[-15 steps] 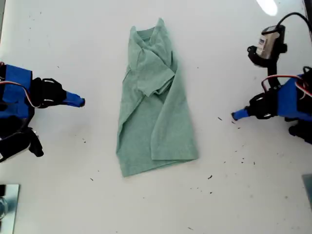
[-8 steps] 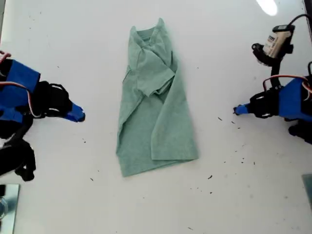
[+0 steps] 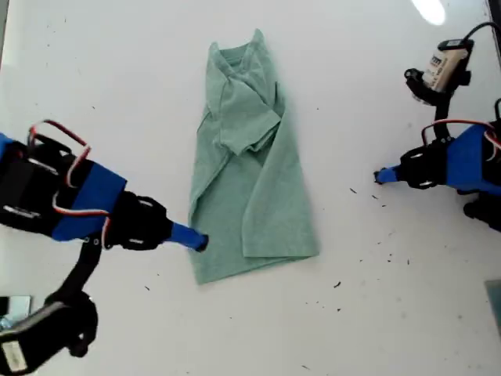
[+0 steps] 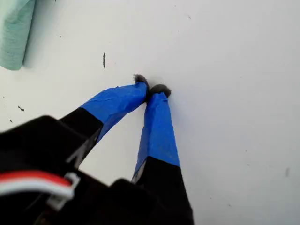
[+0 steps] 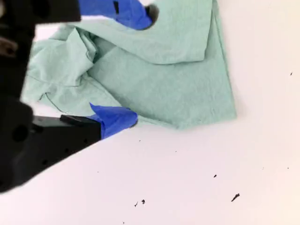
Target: Fold t shirt
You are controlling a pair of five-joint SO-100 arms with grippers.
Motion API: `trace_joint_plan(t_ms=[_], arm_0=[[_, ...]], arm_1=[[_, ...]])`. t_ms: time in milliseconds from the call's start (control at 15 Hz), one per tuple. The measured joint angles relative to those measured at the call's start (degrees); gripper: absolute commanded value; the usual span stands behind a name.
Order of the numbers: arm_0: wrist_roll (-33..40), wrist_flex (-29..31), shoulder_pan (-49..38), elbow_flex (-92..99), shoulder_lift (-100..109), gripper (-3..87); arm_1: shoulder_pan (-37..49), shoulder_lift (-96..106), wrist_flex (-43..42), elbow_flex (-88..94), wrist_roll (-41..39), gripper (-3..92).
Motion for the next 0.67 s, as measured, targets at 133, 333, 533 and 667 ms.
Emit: trace_joint_plan(t_ms=[133, 333, 533, 667], arm_0=[[0.00, -7.38, 0.18, 4.22, -6.33, 25.2], [0.00, -17.31, 0.18, 8.96, -16.70, 8.8], [0.00, -19.78, 0.09, 8.79, -20.21, -0.3], [-0.97, -14.94, 0.00, 10.46, -16.08, -0.3]], arm_1=[[0.00, 2.90, 0.88, 0.18, 0.00, 2.8], [0.00, 11.51, 6.42, 0.79, 0.00, 2.8], [0.00, 13.80, 7.82, 0.88, 0.00, 2.8], [0.00, 13.80, 7.82, 0.88, 0.00, 2.8]])
